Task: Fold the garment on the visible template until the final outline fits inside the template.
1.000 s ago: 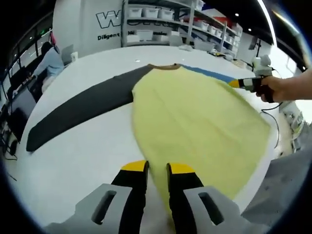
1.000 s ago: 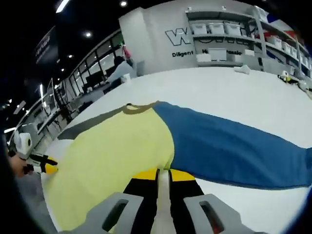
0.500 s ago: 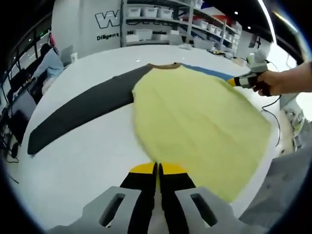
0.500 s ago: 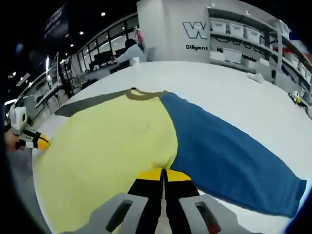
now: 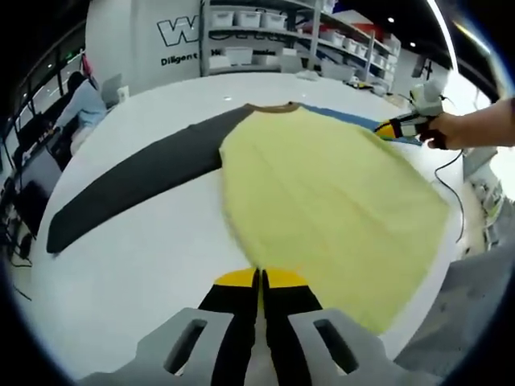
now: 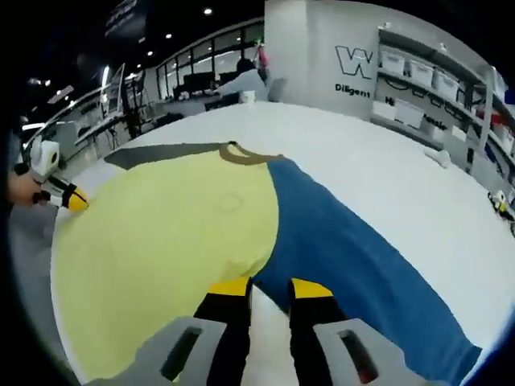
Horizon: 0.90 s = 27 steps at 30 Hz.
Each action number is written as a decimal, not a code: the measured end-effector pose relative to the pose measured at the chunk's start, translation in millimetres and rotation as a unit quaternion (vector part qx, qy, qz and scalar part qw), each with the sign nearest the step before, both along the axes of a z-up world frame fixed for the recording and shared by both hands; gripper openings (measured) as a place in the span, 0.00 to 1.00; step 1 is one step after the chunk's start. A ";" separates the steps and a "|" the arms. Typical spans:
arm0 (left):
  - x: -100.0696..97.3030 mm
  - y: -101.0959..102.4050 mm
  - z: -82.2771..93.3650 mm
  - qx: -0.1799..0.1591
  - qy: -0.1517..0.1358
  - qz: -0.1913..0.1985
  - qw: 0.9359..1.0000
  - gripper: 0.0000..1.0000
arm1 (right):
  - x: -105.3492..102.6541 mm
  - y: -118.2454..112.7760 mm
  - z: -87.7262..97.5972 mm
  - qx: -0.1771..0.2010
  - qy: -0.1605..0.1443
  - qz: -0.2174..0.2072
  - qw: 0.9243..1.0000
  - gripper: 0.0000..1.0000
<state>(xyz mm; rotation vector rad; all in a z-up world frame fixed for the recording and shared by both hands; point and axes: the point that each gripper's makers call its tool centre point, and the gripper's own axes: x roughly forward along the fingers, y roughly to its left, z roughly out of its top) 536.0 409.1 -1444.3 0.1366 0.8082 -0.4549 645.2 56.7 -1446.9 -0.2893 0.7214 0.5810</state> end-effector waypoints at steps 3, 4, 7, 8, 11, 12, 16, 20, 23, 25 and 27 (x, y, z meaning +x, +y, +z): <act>-0.6 0.5 0.1 0.000 0.002 0.000 1.000 0.02 | 2.0 -1.9 -0.4 -0.003 -0.004 -0.002 1.000 0.00; -0.8 0.8 0.2 0.001 0.002 0.001 1.000 0.02 | 1.7 -4.5 -1.0 -0.003 -0.003 0.003 1.000 0.00; -0.9 1.9 0.1 0.004 0.001 0.000 1.000 0.01 | 2.6 -9.7 -3.0 -0.012 -0.011 0.035 0.999 0.00; -1.0 2.6 0.1 0.005 0.001 0.001 1.000 0.01 | 2.7 -13.4 -1.8 -0.023 -0.016 0.047 0.998 0.00; -1.7 4.0 0.6 0.009 0.000 0.001 1.000 0.01 | 4.2 -20.5 -1.1 -0.025 -0.017 0.057 0.998 0.00; -1.9 4.7 0.6 0.010 0.001 0.002 1.000 0.01 | 4.1 -22.6 -0.9 -0.029 -0.019 0.068 0.997 0.00; -2.5 7.0 0.7 0.013 0.003 0.003 1.000 0.01 | 3.8 -24.7 0.1 -0.030 -0.016 0.100 0.994 0.00; -2.9 8.0 0.6 0.015 0.005 0.005 1.000 0.01 | 3.3 -25.1 0.3 -0.059 -0.017 0.139 0.988 0.00; -3.4 9.2 0.6 0.017 0.006 0.009 1.000 0.01 | 1.2 -23.2 1.6 -0.082 -0.022 0.167 0.982 0.00; -3.9 9.3 0.8 0.017 0.006 0.010 1.000 0.02 | -1.2 -22.5 3.2 -0.072 -0.013 0.156 0.985 0.00; -4.7 9.2 0.9 0.016 0.006 0.009 1.000 0.02 | 1.2 -26.3 8.2 -0.078 -0.021 0.148 0.986 0.02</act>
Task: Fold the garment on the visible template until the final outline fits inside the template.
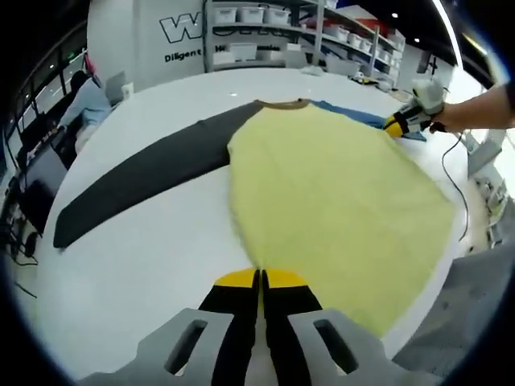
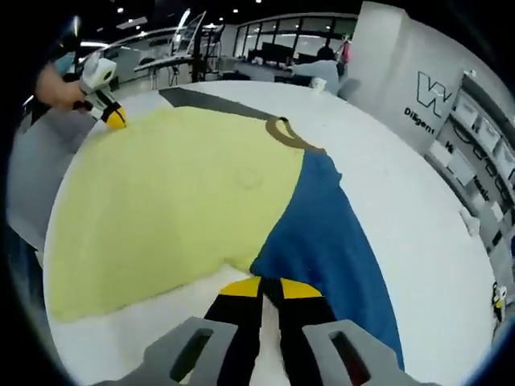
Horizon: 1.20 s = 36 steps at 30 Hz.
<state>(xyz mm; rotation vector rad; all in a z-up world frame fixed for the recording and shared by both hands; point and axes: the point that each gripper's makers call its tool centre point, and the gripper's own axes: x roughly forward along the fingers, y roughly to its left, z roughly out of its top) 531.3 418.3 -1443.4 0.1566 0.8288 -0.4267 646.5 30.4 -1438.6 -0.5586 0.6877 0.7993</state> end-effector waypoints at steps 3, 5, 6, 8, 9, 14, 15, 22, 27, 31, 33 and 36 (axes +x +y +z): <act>-3.5 -2.6 0.1 -0.004 0.000 -0.007 1.000 0.02 | -13.0 20.6 13.7 0.033 -0.009 0.020 0.999 0.01; -4.2 -2.1 0.1 -0.003 -0.001 -0.008 1.000 0.02 | -27.6 34.8 14.5 0.048 -0.001 0.035 0.998 0.02; -4.5 -2.2 0.1 -0.005 0.000 -0.006 1.000 0.02 | -32.0 39.2 15.1 0.050 -0.003 0.039 0.998 0.03; -4.9 -2.4 0.0 -0.005 0.000 -0.006 1.000 0.02 | -46.2 50.4 10.9 0.053 0.002 0.055 0.997 0.03; -5.3 -3.0 -0.1 -0.006 0.001 -0.006 1.000 0.02 | -52.3 54.5 9.6 0.050 0.002 0.062 0.997 0.04; -7.1 -3.6 -0.2 -0.006 0.004 -0.007 1.000 0.02 | -74.0 66.1 -1.5 0.068 0.004 0.082 0.994 0.03; -7.0 -3.5 -0.2 -0.006 0.004 -0.007 1.000 0.02 | -79.5 58.1 -6.5 0.052 0.026 0.081 0.995 0.03; -11.3 -4.8 -0.3 -0.011 0.012 -0.009 1.000 0.02 | -69.0 32.0 -3.1 0.089 0.056 0.014 0.994 0.06; -13.7 -0.4 0.8 -0.003 0.010 -0.008 1.000 0.03 | -73.7 36.7 10.5 0.111 0.057 0.002 0.992 0.16; -15.2 0.6 10.5 -0.013 -0.009 -0.006 1.000 0.14 | -96.9 55.8 16.8 0.112 0.045 0.042 0.992 0.16; -15.4 -2.7 16.1 -0.020 -0.020 -0.016 0.999 0.22 | -112.6 64.5 15.8 0.097 0.040 0.068 0.992 0.16; -16.0 -14.1 27.7 -0.033 -0.050 -0.049 0.997 0.19 | -134.6 78.3 14.8 0.111 0.047 0.079 0.990 0.19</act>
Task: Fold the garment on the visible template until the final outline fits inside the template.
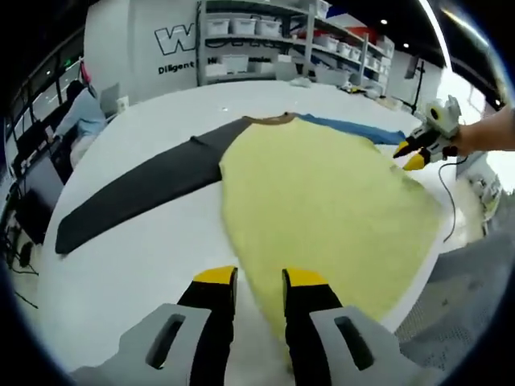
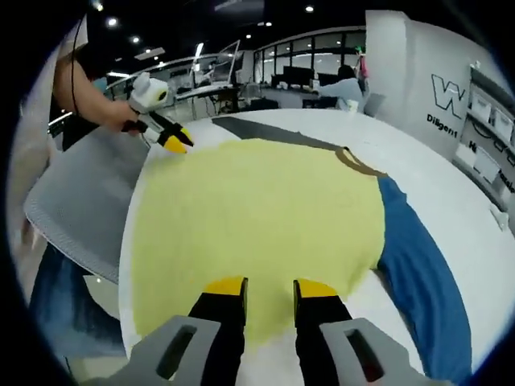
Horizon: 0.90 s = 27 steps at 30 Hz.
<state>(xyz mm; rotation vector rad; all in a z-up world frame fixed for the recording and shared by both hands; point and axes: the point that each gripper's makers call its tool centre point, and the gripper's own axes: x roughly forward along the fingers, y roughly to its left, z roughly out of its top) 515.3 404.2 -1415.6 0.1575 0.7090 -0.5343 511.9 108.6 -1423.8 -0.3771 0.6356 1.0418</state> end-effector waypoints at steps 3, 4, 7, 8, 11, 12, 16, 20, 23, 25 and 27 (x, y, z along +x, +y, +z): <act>-8.2 -12.0 0.3 -0.006 0.001 -0.027 1.000 0.20 | -21.8 8.6 -5.8 -0.008 -0.003 0.019 1.000 0.19; -14.1 -20.4 -1.3 -0.015 0.009 -0.044 0.999 0.21 | -30.6 10.3 -9.3 -0.014 -0.006 0.029 0.999 0.19; -23.2 -25.3 -8.7 0.010 0.014 -0.071 0.997 0.22 | -42.8 12.3 -10.3 -0.001 -0.003 0.023 1.000 0.20; -25.4 -26.6 -10.2 0.012 0.016 -0.076 0.997 0.22 | -46.5 11.9 -11.1 -0.002 -0.005 0.026 1.000 0.21; -38.6 -22.5 -26.0 0.041 0.048 -0.096 0.993 0.25 | -58.3 7.3 -19.1 -0.017 -0.010 0.032 0.999 0.26; -41.8 -19.3 -30.6 0.054 0.055 -0.101 0.992 0.25 | -61.2 4.8 -22.1 -0.025 -0.011 0.035 0.999 0.26; -41.8 -10.5 -23.4 0.045 0.045 -0.096 0.993 0.27 | -64.9 -5.7 -22.4 -0.008 -0.011 0.015 1.000 0.24; -40.4 -3.6 -26.5 0.043 0.047 -0.094 0.993 0.26 | -61.3 -18.1 -21.5 -0.002 -0.008 0.001 1.000 0.19; -40.4 4.1 -28.2 0.038 0.049 -0.093 0.994 0.23 | -62.3 -23.0 -21.3 -0.008 -0.009 0.010 1.000 0.17; -41.4 5.5 -25.8 0.041 0.050 -0.091 0.994 0.19 | -62.7 -26.1 -21.3 -0.007 -0.008 0.011 1.000 0.17; -41.8 8.5 -26.5 0.043 0.055 -0.087 0.994 0.19 | -62.9 -29.3 -20.8 -0.013 -0.008 0.014 1.000 0.17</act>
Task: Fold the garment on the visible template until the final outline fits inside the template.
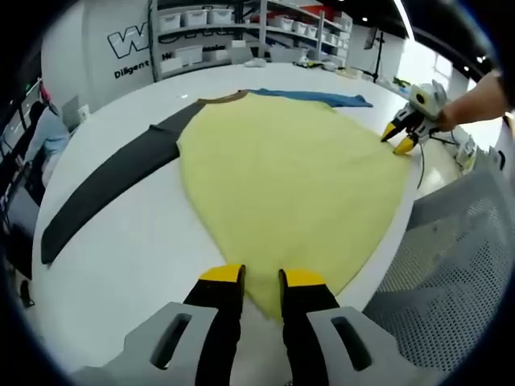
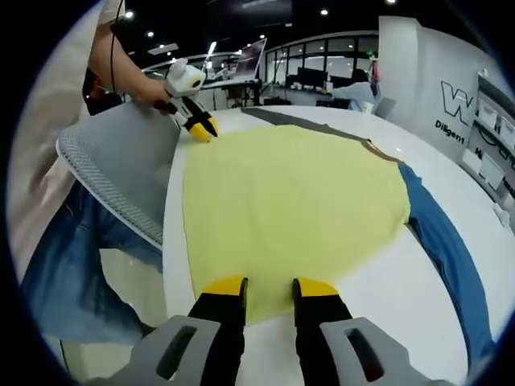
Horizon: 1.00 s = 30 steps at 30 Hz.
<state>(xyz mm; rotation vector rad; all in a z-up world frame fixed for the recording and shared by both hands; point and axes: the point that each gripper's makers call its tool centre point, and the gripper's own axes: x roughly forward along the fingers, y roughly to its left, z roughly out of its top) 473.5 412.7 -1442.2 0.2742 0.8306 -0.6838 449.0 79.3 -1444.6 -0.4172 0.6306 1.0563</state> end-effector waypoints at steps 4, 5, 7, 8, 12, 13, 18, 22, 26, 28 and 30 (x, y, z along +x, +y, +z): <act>-1.9 3.9 -0.6 0.002 0.009 0.005 1.000 0.20 | -0.6 -2.5 -0.2 -0.002 0.001 -0.002 1.000 0.17; -4.1 3.7 -1.3 0.001 0.015 0.007 1.000 0.22 | -0.4 -2.7 -0.1 -0.003 0.001 -0.002 1.000 0.18; -5.2 -1.5 9.5 -0.009 -0.003 -0.001 1.000 0.21 | -3.7 -1.5 2.3 -0.011 0.004 0.000 1.000 0.23; -4.1 -4.9 14.5 -0.013 -0.015 -0.005 1.000 0.21 | -4.7 -0.5 6.2 -0.009 -0.003 0.001 1.000 0.24; -14.2 -25.8 18.1 -0.026 -0.024 -0.046 0.998 0.24 | -9.3 12.8 16.2 0.014 -0.012 0.004 1.000 0.25; -17.7 -29.3 15.4 -0.021 -0.019 -0.055 0.998 0.25 | -12.1 18.7 16.0 0.016 -0.012 0.012 1.000 0.25; -25.2 -28.0 -2.6 0.002 0.008 -0.059 0.998 0.26 | -24.4 25.9 3.9 0.000 -0.005 0.034 0.999 0.26; -22.4 -15.8 0.2 -0.005 0.005 -0.038 0.999 0.28 | -31.4 14.3 -0.2 0.002 0.006 0.022 1.000 0.24; -19.5 -8.4 3.7 -0.007 0.007 -0.027 1.000 0.26 | -31.0 -2.2 0.8 -0.006 0.014 0.006 1.000 0.27; -18.2 -8.7 7.5 -0.013 0.003 -0.022 1.000 0.27 | -26.1 -8.0 7.4 0.009 0.013 -0.018 1.000 0.27; -15.1 -8.8 11.6 -0.021 -0.005 -0.019 1.000 0.27 | -14.5 -20.0 15.0 0.022 0.008 -0.055 0.998 0.27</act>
